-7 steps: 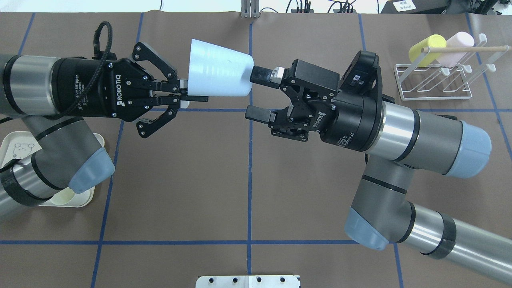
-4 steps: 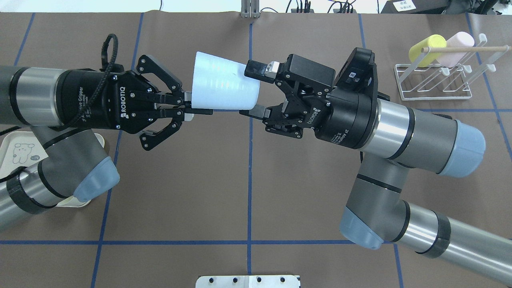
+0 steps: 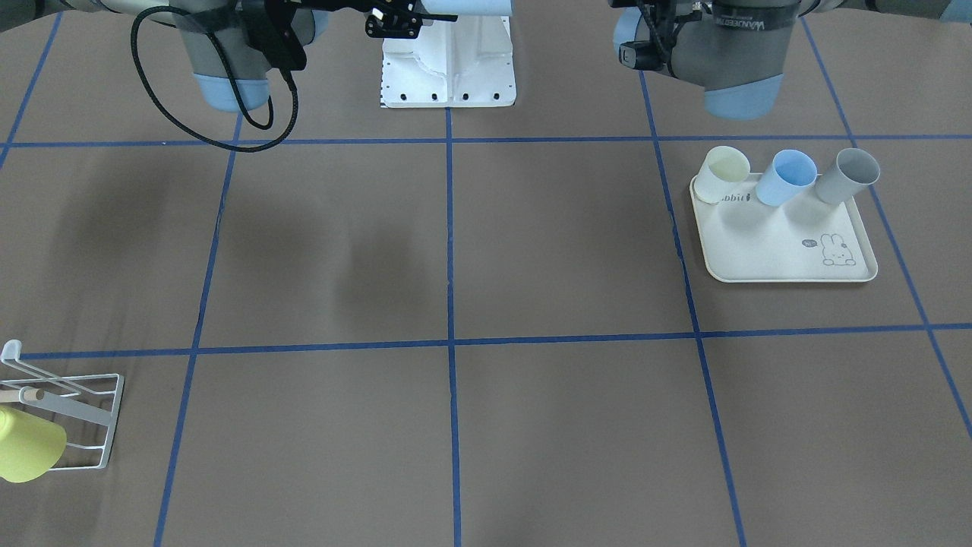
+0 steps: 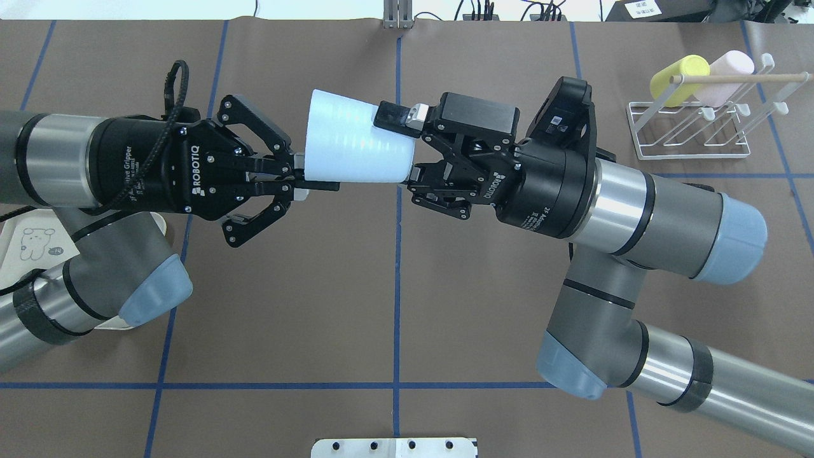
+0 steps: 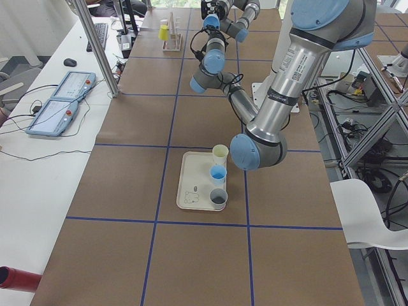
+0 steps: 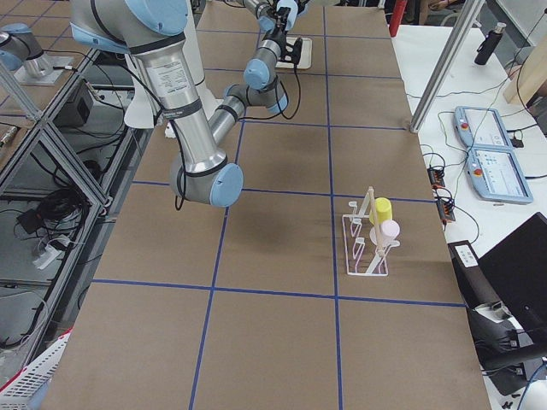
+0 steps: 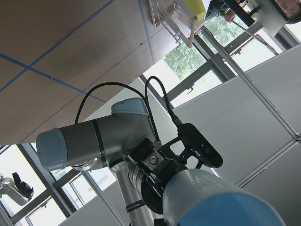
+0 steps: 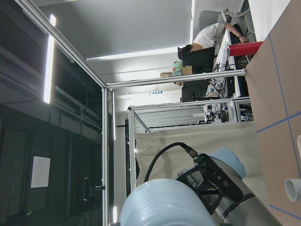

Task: Transfer IKEA cup to right arm and place on rack

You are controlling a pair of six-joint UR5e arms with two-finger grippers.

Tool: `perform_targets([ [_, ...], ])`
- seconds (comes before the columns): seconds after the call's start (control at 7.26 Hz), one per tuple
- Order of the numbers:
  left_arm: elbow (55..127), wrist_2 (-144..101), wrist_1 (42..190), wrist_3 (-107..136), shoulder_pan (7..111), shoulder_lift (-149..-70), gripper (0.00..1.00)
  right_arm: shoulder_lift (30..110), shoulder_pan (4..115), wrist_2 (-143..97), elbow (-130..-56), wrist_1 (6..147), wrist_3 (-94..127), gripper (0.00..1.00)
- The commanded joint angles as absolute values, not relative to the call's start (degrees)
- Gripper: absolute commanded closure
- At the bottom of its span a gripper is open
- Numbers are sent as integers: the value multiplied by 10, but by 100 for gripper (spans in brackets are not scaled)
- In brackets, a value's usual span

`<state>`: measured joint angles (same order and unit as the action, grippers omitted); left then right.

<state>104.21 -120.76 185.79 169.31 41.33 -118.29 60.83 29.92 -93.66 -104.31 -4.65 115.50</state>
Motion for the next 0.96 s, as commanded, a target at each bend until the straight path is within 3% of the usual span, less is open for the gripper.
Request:
perform_targets([
  [0.0, 1042, -1208, 1859, 1690, 413, -1181, 71, 607, 300, -936, -1043, -47, 1154, 68],
  [0.14, 1047, -1208, 1858, 1684, 414, -1178, 1, 607, 301, -934, -1044, -46, 1154, 72],
  [0.41, 1049, -1209, 1849, 1674, 451, -1161, 0, 615, 315, -926, -1043, -45, 1151, 72],
  [0.83, 1044, -1318, 1807, 1499, 566, -1077, 0, 625, 371, -957, -1004, -7, 1124, 72],
])
